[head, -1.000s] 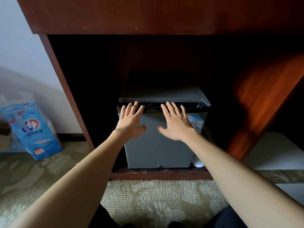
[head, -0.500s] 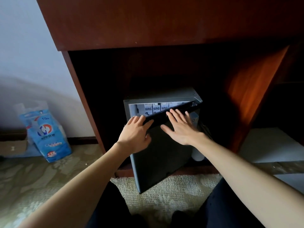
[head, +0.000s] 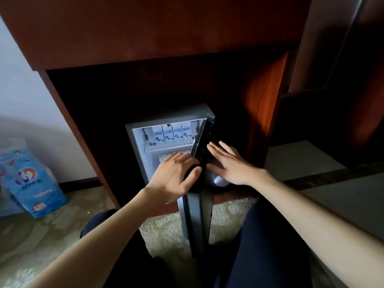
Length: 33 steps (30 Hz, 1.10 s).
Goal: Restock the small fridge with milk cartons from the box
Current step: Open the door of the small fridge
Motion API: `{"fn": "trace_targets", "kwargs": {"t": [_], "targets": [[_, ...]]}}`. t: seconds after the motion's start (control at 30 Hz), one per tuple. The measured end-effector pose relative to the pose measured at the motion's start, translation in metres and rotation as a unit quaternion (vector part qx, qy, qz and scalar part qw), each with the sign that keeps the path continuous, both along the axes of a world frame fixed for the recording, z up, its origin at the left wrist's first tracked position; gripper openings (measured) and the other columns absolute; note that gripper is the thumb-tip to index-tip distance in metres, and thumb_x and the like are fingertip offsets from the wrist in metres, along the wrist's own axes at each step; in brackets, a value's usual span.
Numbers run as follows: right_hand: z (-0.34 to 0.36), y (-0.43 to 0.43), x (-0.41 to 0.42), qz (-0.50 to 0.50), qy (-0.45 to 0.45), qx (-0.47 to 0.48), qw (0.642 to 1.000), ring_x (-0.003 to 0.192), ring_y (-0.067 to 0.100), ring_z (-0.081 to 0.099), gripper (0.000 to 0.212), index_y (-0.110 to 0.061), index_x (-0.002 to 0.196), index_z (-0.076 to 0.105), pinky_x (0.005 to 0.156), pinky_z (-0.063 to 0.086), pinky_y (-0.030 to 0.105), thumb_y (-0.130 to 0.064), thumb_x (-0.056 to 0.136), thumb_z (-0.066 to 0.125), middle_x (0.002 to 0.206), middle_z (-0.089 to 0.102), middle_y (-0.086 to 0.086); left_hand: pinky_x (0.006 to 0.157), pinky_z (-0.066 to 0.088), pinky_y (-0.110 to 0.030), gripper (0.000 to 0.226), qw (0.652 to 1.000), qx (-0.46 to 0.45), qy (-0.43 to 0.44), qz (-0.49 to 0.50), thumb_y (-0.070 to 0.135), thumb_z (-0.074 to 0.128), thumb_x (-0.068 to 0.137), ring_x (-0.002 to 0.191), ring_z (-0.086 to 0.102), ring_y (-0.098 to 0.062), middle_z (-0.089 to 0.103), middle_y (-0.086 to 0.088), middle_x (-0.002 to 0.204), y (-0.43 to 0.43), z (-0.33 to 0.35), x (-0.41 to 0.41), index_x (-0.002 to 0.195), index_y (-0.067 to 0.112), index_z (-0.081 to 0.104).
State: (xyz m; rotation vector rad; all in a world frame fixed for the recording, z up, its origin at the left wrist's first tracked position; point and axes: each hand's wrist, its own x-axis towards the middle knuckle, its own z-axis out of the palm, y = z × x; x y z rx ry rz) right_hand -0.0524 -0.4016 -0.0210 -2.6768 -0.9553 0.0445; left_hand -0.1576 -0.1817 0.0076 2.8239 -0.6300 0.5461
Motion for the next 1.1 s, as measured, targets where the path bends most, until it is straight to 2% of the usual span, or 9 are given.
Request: {"fn": "trace_targets", "kwargs": {"t": [0.1, 0.23, 0.33, 0.43, 0.53, 0.6, 0.73, 0.93, 1.1], "targets": [[-0.008, -0.029, -0.017, -0.003, -0.022, 0.033, 0.999, 0.15, 0.003, -0.017, 0.071, -0.035, 0.159, 0.006, 0.125, 0.004, 0.042, -0.063, 0.098, 0.028, 0.164, -0.005, -0.025, 0.094, 0.04, -0.033, 0.043, 0.999, -0.001, 0.003, -0.034, 0.047, 0.032, 0.102, 0.099, 0.053, -0.014, 0.061, 0.009, 0.105, -0.02, 0.004, 0.004, 0.118, 0.023, 0.063], [-0.009, -0.067, -0.036, -0.017, -0.047, 0.08, 0.996, 0.152, 0.005, -0.007, 0.058, -0.027, 0.159, 0.019, 0.125, 0.009, 0.038, -0.031, 0.104, 0.037, 0.166, 0.007, -0.017, 0.097, 0.039, -0.029, 0.041, 0.998, 0.005, 0.009, -0.068, 0.042, 0.039, 0.098, 0.103, 0.053, -0.013, 0.063, 0.007, 0.11, -0.054, 0.003, 0.011, 0.125, 0.021, 0.062], [-0.003, -0.1, -0.048, -0.041, -0.017, 0.092, 0.995, 0.151, 0.001, -0.01, 0.075, -0.025, 0.16, 0.017, 0.125, 0.008, 0.033, 0.001, 0.093, 0.041, 0.166, 0.002, -0.018, 0.104, 0.035, -0.027, 0.047, 0.996, 0.01, 0.008, -0.09, 0.039, 0.043, 0.094, 0.113, 0.052, -0.016, 0.063, 0.004, 0.119, -0.082, 0.0, 0.02, 0.133, 0.02, 0.06], [0.007, -0.134, -0.061, -0.071, -0.007, 0.079, 0.994, 0.149, -0.004, -0.014, 0.087, -0.026, 0.16, 0.015, 0.123, 0.008, 0.028, 0.012, 0.085, 0.036, 0.165, -0.004, -0.022, 0.116, 0.023, -0.027, 0.053, 0.995, 0.019, 0.011, -0.095, 0.039, 0.043, 0.094, 0.134, 0.043, -0.021, 0.058, 0.0, 0.136, -0.109, -0.005, 0.033, 0.142, 0.021, 0.054], [0.011, -0.156, -0.071, -0.092, -0.009, 0.071, 0.993, 0.148, -0.006, -0.014, 0.088, -0.025, 0.16, 0.014, 0.121, 0.009, 0.023, 0.013, 0.083, 0.035, 0.165, -0.004, -0.022, 0.119, 0.004, -0.02, 0.057, 0.994, 0.024, 0.021, -0.107, 0.04, 0.043, 0.094, 0.144, 0.033, -0.02, 0.051, 0.0, 0.145, -0.135, -0.006, 0.046, 0.149, 0.023, 0.045], [0.009, -0.163, -0.074, -0.11, -0.009, 0.074, 0.991, 0.148, -0.005, -0.012, 0.087, -0.022, 0.16, 0.013, 0.123, 0.011, 0.026, 0.01, 0.083, 0.036, 0.165, -0.003, -0.019, 0.115, -0.005, -0.015, 0.057, 0.993, 0.023, 0.025, -0.114, 0.037, 0.046, 0.096, 0.143, 0.033, -0.022, 0.048, -0.001, 0.147, -0.152, -0.003, 0.054, 0.151, 0.022, 0.042], [0.001, -0.169, -0.07, -0.156, -0.03, 0.065, 0.985, 0.15, 0.002, -0.016, 0.083, -0.017, 0.16, 0.01, 0.123, 0.018, 0.035, -0.003, 0.085, 0.043, 0.167, -0.005, -0.013, 0.12, 0.01, -0.027, 0.055, 0.993, 0.031, 0.029, -0.112, 0.038, 0.047, 0.098, 0.134, 0.039, -0.024, 0.049, 0.002, 0.138, -0.177, -0.001, 0.074, 0.15, 0.02, 0.044], [-0.008, -0.184, -0.047, -0.203, -0.082, 0.009, 0.976, 0.151, 0.014, -0.019, 0.086, -0.014, 0.16, 0.003, 0.124, 0.006, 0.041, -0.013, 0.086, 0.047, 0.167, -0.007, -0.004, 0.124, 0.007, -0.035, 0.063, 0.99, 0.064, 0.03, -0.126, 0.042, 0.04, 0.091, 0.129, 0.048, -0.021, 0.048, 0.003, 0.14, -0.199, -0.009, 0.108, 0.15, 0.02, 0.043], [-0.005, -0.197, -0.018, -0.243, -0.089, -0.051, 0.965, 0.151, 0.024, -0.02, 0.087, -0.015, 0.16, -0.003, 0.122, 0.002, 0.055, -0.024, 0.092, 0.052, 0.167, -0.011, 0.0, 0.124, -0.003, -0.037, 0.064, 0.986, 0.093, 0.042, -0.131, 0.039, 0.044, 0.098, 0.15, 0.021, -0.015, 0.025, 0.003, 0.163, -0.213, -0.017, 0.133, 0.157, 0.022, 0.027]]}}
